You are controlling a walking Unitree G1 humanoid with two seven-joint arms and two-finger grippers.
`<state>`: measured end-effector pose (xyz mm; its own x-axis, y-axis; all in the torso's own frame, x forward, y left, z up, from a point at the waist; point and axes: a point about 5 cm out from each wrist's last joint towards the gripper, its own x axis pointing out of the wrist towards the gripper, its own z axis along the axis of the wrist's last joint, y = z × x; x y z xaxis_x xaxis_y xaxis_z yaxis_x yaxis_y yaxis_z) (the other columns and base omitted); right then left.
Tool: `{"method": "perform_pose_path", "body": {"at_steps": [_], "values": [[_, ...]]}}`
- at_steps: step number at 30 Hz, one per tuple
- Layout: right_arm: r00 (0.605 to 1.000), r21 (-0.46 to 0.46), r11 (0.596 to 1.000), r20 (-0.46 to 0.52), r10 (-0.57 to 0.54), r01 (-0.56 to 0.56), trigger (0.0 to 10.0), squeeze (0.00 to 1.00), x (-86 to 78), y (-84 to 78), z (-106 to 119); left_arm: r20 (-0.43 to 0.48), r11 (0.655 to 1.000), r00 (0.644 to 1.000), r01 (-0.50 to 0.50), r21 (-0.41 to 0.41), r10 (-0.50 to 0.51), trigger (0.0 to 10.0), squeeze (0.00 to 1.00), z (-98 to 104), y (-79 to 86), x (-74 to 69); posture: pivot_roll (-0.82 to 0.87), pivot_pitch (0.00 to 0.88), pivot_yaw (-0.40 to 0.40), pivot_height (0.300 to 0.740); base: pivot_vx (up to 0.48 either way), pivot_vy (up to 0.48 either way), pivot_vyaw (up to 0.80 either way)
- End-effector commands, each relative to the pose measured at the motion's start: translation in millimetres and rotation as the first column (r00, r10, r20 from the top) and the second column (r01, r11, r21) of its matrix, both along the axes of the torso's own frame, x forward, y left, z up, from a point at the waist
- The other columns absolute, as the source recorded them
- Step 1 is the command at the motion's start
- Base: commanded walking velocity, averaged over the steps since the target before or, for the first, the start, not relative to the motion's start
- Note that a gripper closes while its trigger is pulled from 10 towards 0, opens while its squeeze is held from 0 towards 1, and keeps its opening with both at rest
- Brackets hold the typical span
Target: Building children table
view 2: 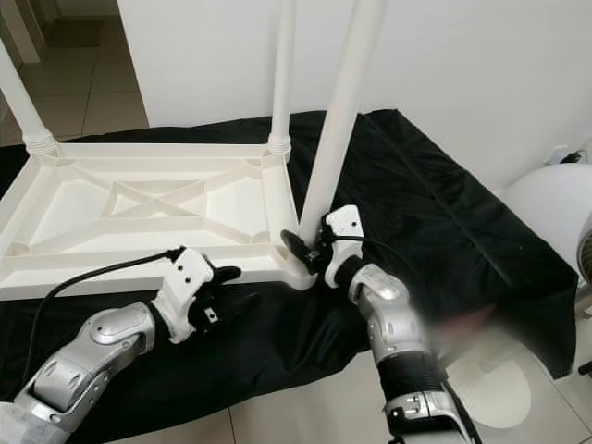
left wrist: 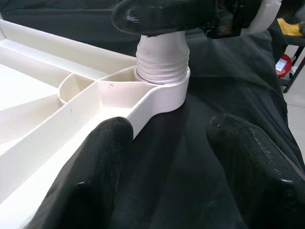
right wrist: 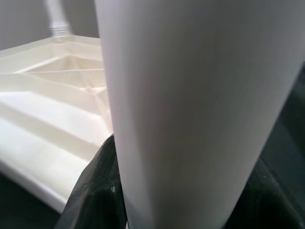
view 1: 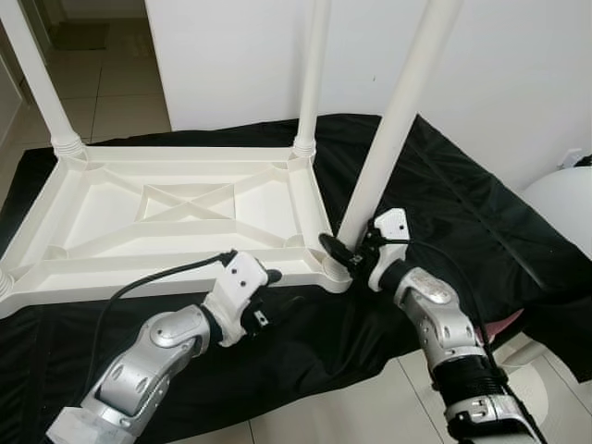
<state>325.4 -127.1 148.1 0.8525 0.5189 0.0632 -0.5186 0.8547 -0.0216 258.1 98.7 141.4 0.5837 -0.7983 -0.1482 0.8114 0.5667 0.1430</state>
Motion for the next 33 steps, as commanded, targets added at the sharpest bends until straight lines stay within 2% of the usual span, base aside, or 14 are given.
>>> {"method": "perform_pose_path", "body": {"at_steps": [1, 2, 7, 10, 11, 13, 14, 18, 21, 25, 26, 27, 31, 33], "values": [[0.983, 0.017, 0.985, -0.071, -0.169, 0.171, 10.0, 0.0, -1.1, -9.0, -8, -0.02, 0.995, 0.995, 0.095, 0.006, -0.095, 10.0, 0.0, -1, -3.5, -5.2, 0.0, 0.02, -0.055, 0.74, 0.0, 0.0, 0.0], [0.971, 0.018, 0.974, -0.081, -0.224, 0.227, 10.0, 0.0, -2.9, -8.0, -9, -0.02, 0.995, 0.995, 0.096, 0.006, -0.096, 10.0, 0.0, -1, -3.6, -4.9, 0.0, 0.02, -0.055, 0.74, 0.0, 0.0, 0.0], [0.941, 0.03, 0.944, -0.099, -0.323, 0.327, 10.0, 0.0, -7.7, 0.6, -10, -0.018, 0.995, 0.995, 0.1, 0.009, -0.1, 10.0, 0.0, -1, -3.9, -4.3, 0.0, 0.014, -0.054, 0.74, 0.0, 0.0, 0.0], [0.898, 0.04, 0.9, -0.1, -0.429, 0.434, 10.0, 0.0, -12.8, 14.7, -10, -0.014, 0.995, 0.995, 0.102, 0.01, -0.102, 10.0, 0.0, 0, -4.6, -2.8, 0.0, 0.008, -0.056, 0.74, 0.0, 0.0, 0.0], [0.898, 0.04, 0.9, -0.1, -0.429, 0.434, 10.0, 0.0, -12.8, 14.7, -10, -0.014, 0.995, 0.995, 0.102, 0.01, -0.102, 10.0, 0.0, 0, -4.6, -2.8, 0.0, 0.008, -0.056, 0.74, 0.0, 0.0, 0.0], [0.853, 0.07, 0.852, -0.117, -0.509, 0.518, 10.0, 0.0, -14.5, 18.7, -9, -0.011, 0.995, 0.995, 0.104, 0.009, -0.103, 10.0, 0.0, 0, -5.2, -2.3, 0.0, 0.005, -0.055, 0.74, 0.0, 0.0, 0.0], [0.846, 0.078, 0.844, -0.118, -0.521, 0.53, 10.0, 0.0, -15.8, 21.0, -8, -0.011, 0.995, 0.995, 0.104, 0.009, -0.104, 10.0, 0.0, 0, -5.3, -2.3, 0.0, 0.004, -0.053, 0.74, 0.0, 0.0, 0.0], [0.864, 0.087, 0.86, -0.098, -0.494, 0.502, 10.0, 0.0, -17.5, 25.5, -4, -0.011, 0.994, 0.994, 0.106, 0.011, -0.106, 10.0, 0.0, 0, -5.5, -2.2, 0.0, 0.0, -0.048, 0.74, 0.0, 0.0, 0.0], [0.845, 0.083, 0.841, -0.072, -0.53, 0.534, 10.0, 0.0, -18.2, 16.7, -1, -0.004, 0.994, 0.994, 0.107, 0.013, -0.107, 10.0, 0.0, 1, -5.9, 0.8, 0.0, 0.0, -0.049, 0.74, 0.0, 0.0, 0.0], [0.837, 0.08, 0.833, -0.059, -0.544, 0.547, 10.0, 0.0, -18.3, 14.6, 0, -0.001, 0.994, 0.994, 0.105, 0.014, -0.105, 10.0, 0.0, 2, -5.8, 1.8, 0.0, 0.0, -0.049, 0.74, 0.0, 0.0, 0.0], [0.837, 0.089, 0.832, -0.046, -0.545, 0.547, 10.0, 0.24, -17.9, 13.1, 2, 0.002, 0.995, 0.995, 0.101, 0.013, -0.101, 10.0, 0.0, 3, -5.1, 2.9, 0.01, 0.0, -0.05, 0.74, 0.0, 0.0, 0.0], [0.838, 0.106, 0.832, -0.043, -0.544, 0.545, 10.0, 1.0, -18.1, 12.0, 4, 0.005, 0.995, 0.995, 0.097, 0.014, -0.097, 10.0, 0.0, 3, -4.1, 3.7, 0.01, 0.0, -0.049, 0.74, 0.0, 0.0, 0.0], [0.873, 0.132, 0.864, -0.014, -0.488, 0.485, 10.0, 1.0, -18.1, 12.1, 8, 0.013, 0.996, 0.996, 0.083, 0.016, -0.083, 10.0, 0.0, 4, -2.1, 6.0, 0.01, 0.0, -0.046, 0.74, 0.0, 0.0, 0.0], [0.901, 0.116, 0.895, -0.004, -0.433, 0.431, 10.0, 1.0, -16.6, 12.6, 7, 0.019, 0.997, 0.997, 0.077, 0.016, -0.077, 10.0, 0.0, 5, -2.4, 8.2, 0.01, 0.0, -0.043, 0.74, 0.0, 0.0, 0.0]]}}
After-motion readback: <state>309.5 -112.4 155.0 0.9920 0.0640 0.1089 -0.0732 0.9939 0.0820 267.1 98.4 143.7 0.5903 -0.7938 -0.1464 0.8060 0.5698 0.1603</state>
